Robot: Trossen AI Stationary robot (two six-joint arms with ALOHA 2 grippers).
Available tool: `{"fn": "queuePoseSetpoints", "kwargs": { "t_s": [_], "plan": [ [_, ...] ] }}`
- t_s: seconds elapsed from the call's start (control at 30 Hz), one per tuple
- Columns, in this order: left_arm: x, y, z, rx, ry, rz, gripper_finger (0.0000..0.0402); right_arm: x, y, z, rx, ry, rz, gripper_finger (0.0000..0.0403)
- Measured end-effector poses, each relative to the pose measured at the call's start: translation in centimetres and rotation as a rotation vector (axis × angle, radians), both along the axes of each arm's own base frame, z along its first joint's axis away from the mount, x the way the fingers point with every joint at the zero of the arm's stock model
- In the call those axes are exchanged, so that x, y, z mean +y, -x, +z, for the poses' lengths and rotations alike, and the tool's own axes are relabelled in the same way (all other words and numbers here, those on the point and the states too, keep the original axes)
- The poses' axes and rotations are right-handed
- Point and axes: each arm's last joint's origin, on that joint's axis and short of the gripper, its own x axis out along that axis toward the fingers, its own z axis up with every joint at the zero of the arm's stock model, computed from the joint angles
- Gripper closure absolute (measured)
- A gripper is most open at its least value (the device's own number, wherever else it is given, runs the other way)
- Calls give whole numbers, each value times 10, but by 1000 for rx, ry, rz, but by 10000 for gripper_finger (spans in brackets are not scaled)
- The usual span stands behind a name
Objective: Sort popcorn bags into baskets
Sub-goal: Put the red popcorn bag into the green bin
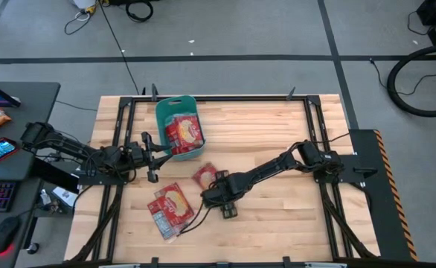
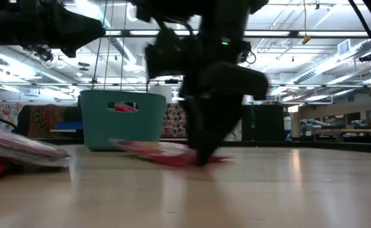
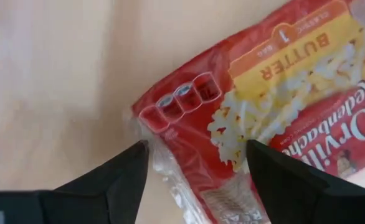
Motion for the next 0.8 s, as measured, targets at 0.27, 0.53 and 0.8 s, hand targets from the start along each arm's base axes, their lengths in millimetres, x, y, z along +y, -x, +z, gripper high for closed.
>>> {"fn": "queuePoseSetpoints", "kwargs": {
  "t_s": [0.27, 0.53, 0.8],
  "plan": [
    [0, 0, 0, 0, 10, -2, 258, -1, 13, 32, -36, 138, -26, 135],
    [0, 0, 0, 0, 9, -2, 258, 27, 23, 32, -86, 308, 86, 147],
    [0, 0, 0, -2, 13, -3, 258, 30, 23, 7, -197, 334, 66, 156]
  ]
}}
